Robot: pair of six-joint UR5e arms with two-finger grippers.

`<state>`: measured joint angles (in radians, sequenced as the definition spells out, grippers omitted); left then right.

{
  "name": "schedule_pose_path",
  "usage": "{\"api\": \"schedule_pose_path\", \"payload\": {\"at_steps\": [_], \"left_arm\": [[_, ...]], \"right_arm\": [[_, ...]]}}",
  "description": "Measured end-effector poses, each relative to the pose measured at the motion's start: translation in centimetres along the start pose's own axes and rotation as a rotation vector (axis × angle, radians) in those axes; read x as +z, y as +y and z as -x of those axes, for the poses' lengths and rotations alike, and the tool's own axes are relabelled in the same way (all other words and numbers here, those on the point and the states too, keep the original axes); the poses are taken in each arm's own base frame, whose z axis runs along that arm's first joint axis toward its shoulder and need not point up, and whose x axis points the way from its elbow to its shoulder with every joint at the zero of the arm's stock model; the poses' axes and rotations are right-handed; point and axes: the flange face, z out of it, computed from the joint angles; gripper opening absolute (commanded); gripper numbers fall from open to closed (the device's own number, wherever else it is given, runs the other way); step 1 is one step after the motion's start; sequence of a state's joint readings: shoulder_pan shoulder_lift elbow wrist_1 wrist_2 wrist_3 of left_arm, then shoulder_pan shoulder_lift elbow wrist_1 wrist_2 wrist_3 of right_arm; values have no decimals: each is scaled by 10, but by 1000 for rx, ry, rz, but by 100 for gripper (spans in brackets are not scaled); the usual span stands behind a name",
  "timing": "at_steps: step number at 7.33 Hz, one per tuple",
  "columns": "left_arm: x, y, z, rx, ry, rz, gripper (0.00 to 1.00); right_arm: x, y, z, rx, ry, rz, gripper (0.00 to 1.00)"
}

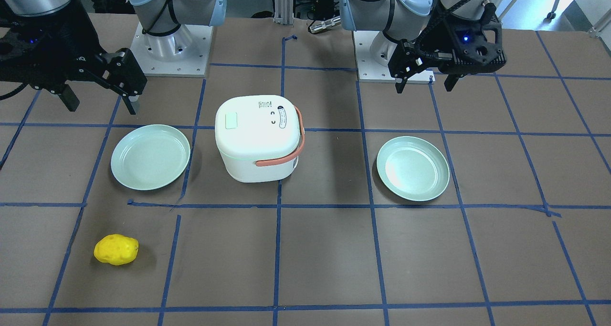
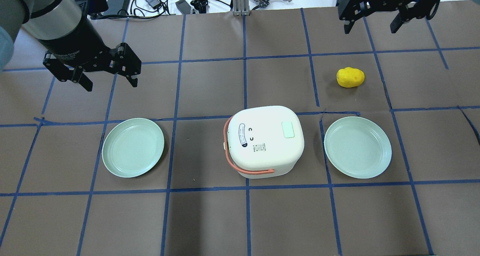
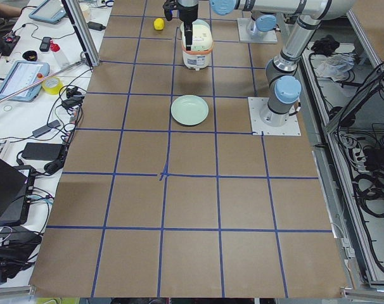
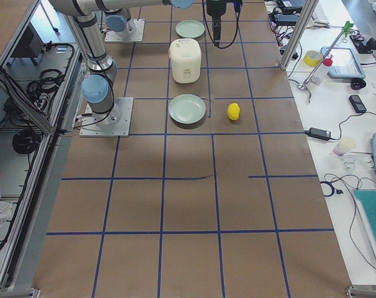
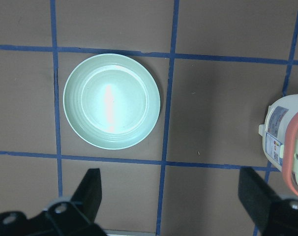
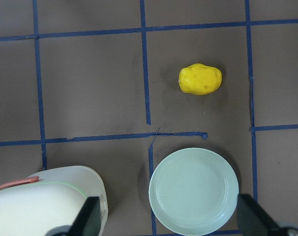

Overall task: Press rice cooker button
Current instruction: 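Move the right gripper toward the green button on the white rice cooker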

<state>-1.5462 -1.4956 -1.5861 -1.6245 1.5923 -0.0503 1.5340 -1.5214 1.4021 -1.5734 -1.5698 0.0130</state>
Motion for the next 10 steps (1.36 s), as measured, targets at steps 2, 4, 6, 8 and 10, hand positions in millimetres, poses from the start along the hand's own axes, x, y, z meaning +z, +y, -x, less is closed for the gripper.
{"api": "schedule_pose_path", "payload": {"at_steps": [2,4,6,8,10], "left_arm": [[0,0,0,1,0,0,100],[0,0,0,1,0,0,100],[0,0,0,1,0,0,100],[0,0,0,1,0,0,100],[0,0,0,0,0,0,100]], "right_arm": [[0,0,0,1,-3,2,84],[1,2,2,-3,-6,8,10],[15,15,23,-46,-17,70,6],[54,45,68,-130,-22,169,0],[99,77,105,-203,-44,231,1]]}}
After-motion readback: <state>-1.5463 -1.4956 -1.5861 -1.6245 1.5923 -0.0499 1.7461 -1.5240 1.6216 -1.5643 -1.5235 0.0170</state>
